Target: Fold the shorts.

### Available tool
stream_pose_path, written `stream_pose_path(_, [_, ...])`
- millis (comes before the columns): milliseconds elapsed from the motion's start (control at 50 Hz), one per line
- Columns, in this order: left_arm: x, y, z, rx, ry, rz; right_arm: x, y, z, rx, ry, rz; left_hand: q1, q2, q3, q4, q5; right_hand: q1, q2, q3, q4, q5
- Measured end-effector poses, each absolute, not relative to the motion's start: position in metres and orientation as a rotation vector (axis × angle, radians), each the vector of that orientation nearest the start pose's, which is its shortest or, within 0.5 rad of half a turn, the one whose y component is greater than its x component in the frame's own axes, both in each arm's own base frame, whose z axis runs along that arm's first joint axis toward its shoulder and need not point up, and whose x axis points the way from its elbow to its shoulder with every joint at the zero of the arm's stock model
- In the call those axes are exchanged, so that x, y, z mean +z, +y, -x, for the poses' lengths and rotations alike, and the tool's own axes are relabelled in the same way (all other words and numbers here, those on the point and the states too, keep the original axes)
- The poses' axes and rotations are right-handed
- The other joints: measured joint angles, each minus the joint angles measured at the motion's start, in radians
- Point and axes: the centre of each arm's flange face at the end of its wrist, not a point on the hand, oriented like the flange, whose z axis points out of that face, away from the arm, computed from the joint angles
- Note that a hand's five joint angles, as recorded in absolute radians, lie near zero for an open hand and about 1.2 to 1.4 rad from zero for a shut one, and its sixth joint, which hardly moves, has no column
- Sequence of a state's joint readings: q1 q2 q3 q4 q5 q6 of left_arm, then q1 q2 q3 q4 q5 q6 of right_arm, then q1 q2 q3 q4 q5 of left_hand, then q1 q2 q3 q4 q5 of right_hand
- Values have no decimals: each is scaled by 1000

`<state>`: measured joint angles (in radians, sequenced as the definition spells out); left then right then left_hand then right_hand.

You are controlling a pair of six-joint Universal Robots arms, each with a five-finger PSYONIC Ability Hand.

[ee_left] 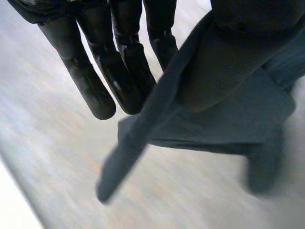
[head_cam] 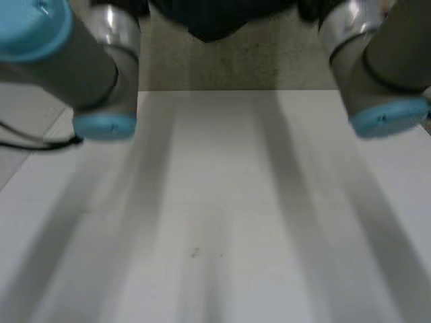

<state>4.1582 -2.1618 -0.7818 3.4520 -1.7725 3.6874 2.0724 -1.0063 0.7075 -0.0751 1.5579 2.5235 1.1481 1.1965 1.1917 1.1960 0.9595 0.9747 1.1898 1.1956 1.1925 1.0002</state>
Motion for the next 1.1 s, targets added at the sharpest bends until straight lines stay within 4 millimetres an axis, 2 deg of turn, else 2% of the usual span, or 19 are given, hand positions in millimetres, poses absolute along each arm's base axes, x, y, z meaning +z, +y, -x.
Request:
stream_pose_path(80, [292, -332, 337, -2447, 1831, -705, 305, -333, -334, -2373, 1837, 1169, 0, 0, 0, 0, 0, 0, 0, 0, 0, 0])
stream_pose_path(100, [286, -331, 337, -2432, 1860, -714, 299, -333, -334, -2348, 1858, 1183, 0, 0, 0, 0, 0, 0, 0, 0, 0, 0])
stream_pose_path(140, [247, -325, 334, -2322, 2043, -768, 264, -329, -332, -2183, 1988, 1266, 0, 0, 0, 0, 0, 0, 0, 0, 0, 0])
stream_pose_path(180, [237, -323, 333, -2292, 2087, -781, 255, -328, -331, -2142, 2017, 1285, 0, 0, 0, 0, 0, 0, 0, 0, 0, 0])
stream_pose_path(200, [211, -317, 330, -2206, 2187, -813, 231, -323, -329, -2020, 2100, 1336, 0, 0, 0, 0, 0, 0, 0, 0, 0, 0])
stream_pose_path(260, [175, -309, 322, -2068, 2302, -852, 202, -314, -323, -1863, 2195, 1394, 0, 0, 0, 0, 0, 0, 0, 0, 0, 0])
stream_pose_path(360, [142, -294, 307, -1887, 2400, -897, 163, -292, -308, -1604, 2327, 1464, 0, 0, 0, 0, 0, 0, 0, 0, 0, 0])
stream_pose_path(440, [139, -281, 297, -1800, 2436, -919, 157, -278, -300, -1526, 2355, 1481, 0, 0, 0, 0, 0, 0, 0, 0, 0, 0])
stream_pose_path(540, [153, -253, 277, -1697, 2476, -939, 164, -254, -281, -1460, 2365, 1491, 0, 0, 0, 0, 0, 0, 0, 0, 0, 0])
stream_pose_path(600, [155, -250, 275, -1689, 2479, -939, 166, -251, -278, -1452, 2365, 1492, 0, 0, 0, 0, 0, 0, 0, 0, 0, 0])
stream_pose_path(620, [164, -235, 263, -1658, 2492, -938, 169, -241, -269, -1429, 2366, 1501, 0, 0, 0, 0, 0, 0, 0, 0, 0, 0])
stream_pose_path(660, [166, -231, 260, -1651, 2495, -939, 170, -239, -268, -1424, 2366, 1505, 0, 0, 0, 0, 0, 0, 0, 0, 0, 0])
stream_pose_path(700, [169, -214, 249, -1614, 2506, -950, 174, -227, -259, -1409, 2360, 1544, 0, 0, 0, 0, 0, 0, 0, 0, 0, 0])
stream_pose_path(740, [169, -209, 246, -1601, 2509, -956, 176, -225, -257, -1408, 2359, 1556, 0, 0, 0, 0, 0, 0, 0, 0, 0, 0])
stream_pose_path(840, [162, -174, 228, -1506, 2530, -1011, 178, -207, -242, -1366, 2368, 1661, 0, 0, 0, 0, 0, 0, 0, 0, 0, 0])
stream_pose_path(940, [157, -157, 222, -1463, 2542, -1039, 175, -196, -235, -1292, 2384, 1723, 0, 0, 0, 0, 0, 0, 0, 0, 0, 0])
stream_pose_path(1000, [159, -141, 220, -1448, 2540, -1080, 173, -180, -228, -1168, 2402, 1780, 0, 0, 0, 0, 0, 0, 0, 0, 0, 0])
stream_pose_path(1060, [162, -137, 219, -1451, 2535, -1094, 175, -176, -226, -1143, 2404, 1792, 0, 0, 0, 0, 0, 0, 0, 0, 0, 0])
stream_pose_path(1100, [182, -130, 220, -1509, 2493, -1121, 191, -168, -223, -1167, 2393, 1804, 0, 0, 0, 0, 0, 0, 0, 0, 0, 0])
